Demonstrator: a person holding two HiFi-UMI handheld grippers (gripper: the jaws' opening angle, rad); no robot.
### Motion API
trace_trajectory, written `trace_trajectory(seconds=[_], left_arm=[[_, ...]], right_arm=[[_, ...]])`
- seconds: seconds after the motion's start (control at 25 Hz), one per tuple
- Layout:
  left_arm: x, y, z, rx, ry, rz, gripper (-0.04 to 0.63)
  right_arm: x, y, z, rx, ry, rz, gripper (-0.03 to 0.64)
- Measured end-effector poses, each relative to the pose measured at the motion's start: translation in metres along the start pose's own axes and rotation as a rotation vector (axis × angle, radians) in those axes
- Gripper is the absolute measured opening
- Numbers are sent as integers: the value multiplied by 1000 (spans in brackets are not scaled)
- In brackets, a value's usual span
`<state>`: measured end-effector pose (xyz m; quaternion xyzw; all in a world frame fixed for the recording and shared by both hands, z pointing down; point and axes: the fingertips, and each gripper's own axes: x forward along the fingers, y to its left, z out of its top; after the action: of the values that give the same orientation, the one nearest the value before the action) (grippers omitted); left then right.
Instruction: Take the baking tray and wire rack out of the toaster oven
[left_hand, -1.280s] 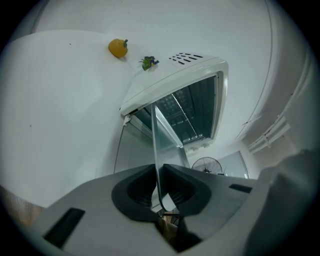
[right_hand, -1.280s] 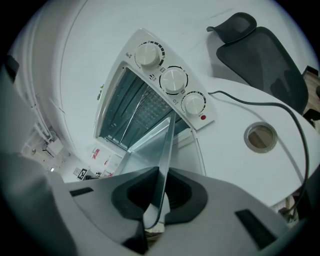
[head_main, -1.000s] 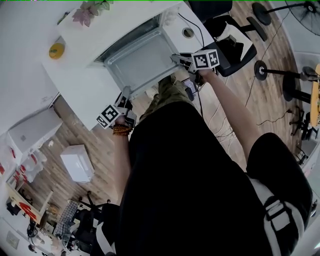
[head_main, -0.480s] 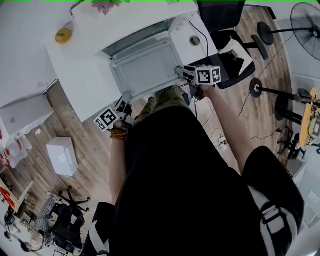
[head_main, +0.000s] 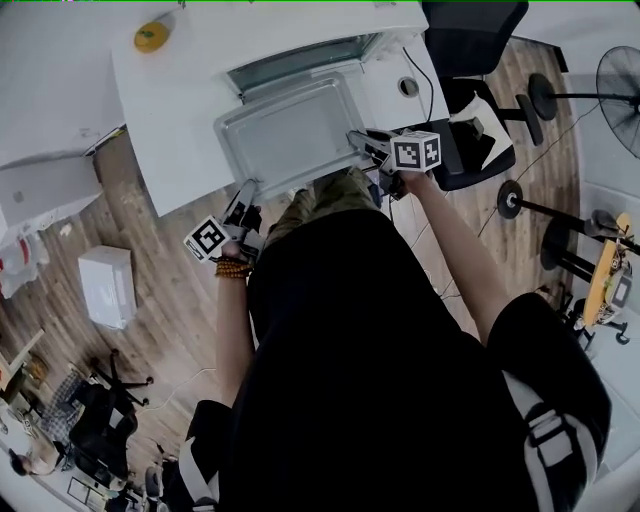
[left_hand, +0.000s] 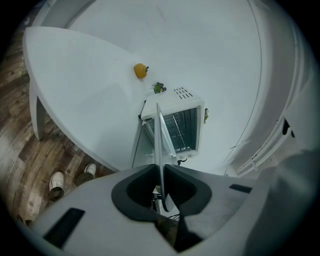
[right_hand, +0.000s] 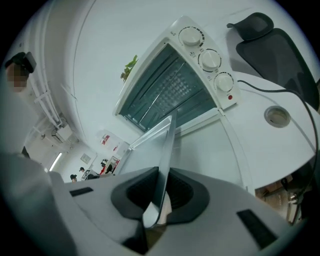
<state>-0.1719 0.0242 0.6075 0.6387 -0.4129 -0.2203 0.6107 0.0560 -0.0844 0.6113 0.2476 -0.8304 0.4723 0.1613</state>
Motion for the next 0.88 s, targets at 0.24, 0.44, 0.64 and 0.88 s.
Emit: trace_trajectory(seconds=[0.24, 0.44, 0.64, 0.88], left_arm=[[-31, 5, 7, 16, -70, 12, 58], [-53, 9, 13, -55, -162, -15, 60], [-88, 25, 26, -60, -271, 23, 67], [-139, 44, 35, -65, -406, 65, 69]], right_arm=[[19, 20, -14, -108, 82, 72, 58], [16, 25, -6, -120, 39, 115, 87], [1, 6, 0, -75, 12, 81, 86], [-7, -12, -3, -53, 12, 31, 86]])
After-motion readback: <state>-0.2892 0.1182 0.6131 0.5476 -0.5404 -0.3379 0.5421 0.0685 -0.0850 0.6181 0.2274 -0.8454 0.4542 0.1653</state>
